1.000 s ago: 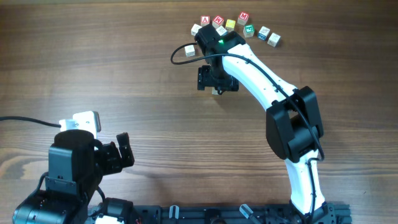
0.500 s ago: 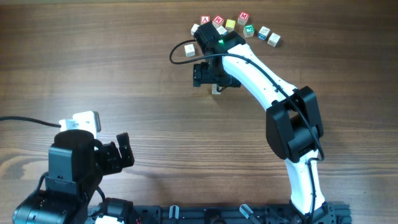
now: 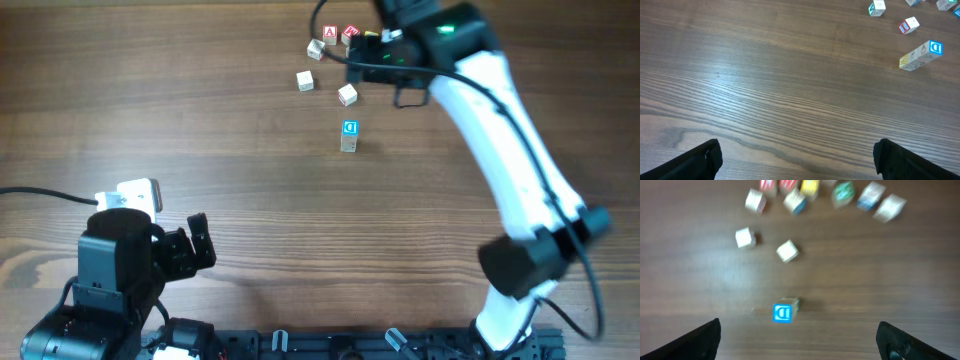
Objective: Form a tower
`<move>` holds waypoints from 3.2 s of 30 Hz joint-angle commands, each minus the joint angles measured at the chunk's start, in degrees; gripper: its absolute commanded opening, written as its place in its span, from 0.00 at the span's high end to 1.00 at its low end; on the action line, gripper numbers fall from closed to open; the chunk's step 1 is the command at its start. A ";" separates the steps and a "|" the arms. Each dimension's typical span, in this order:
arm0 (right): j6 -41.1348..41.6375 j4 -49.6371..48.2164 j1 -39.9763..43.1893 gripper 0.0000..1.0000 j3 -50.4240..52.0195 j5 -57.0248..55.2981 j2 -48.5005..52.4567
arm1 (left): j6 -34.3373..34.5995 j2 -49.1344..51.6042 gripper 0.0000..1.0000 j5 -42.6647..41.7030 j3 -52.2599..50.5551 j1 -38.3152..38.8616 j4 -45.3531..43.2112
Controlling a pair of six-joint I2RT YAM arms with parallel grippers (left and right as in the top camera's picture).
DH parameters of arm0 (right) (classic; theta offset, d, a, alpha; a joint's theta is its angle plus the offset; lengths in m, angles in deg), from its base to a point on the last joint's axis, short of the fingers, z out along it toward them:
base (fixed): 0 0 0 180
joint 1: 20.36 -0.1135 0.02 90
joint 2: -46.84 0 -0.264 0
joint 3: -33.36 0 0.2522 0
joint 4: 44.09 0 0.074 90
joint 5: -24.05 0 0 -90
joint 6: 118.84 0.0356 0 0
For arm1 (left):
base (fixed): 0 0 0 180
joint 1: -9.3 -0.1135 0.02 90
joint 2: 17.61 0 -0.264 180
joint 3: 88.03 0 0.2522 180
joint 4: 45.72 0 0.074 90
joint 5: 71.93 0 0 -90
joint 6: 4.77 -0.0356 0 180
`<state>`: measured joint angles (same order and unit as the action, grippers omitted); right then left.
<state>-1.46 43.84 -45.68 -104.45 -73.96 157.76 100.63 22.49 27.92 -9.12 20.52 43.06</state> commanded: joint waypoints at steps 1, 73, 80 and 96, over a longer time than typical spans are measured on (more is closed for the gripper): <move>-0.44 1.09 1.33 0.00 -1.51 -6.93 -8.41 | 0.50 -0.31 0.00 0.72 -0.13 -0.15 -0.15; -8.72 -81.05 28.26 0.00 118.36 4.02 -110.71 | 0.50 -0.31 0.00 0.72 -0.13 -0.15 -0.15; -6.95 -77.50 28.24 0.00 123.78 6.10 -110.73 | 0.48 -0.31 0.00 0.72 -0.13 -0.15 -0.15; -4.46 -74.55 28.30 0.00 123.75 7.91 -110.64 | 0.50 -0.31 0.00 0.72 -0.13 -0.15 -0.15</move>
<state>-6.51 -30.58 -17.77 19.24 -67.20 47.84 100.63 22.44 28.11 -9.19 20.52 43.06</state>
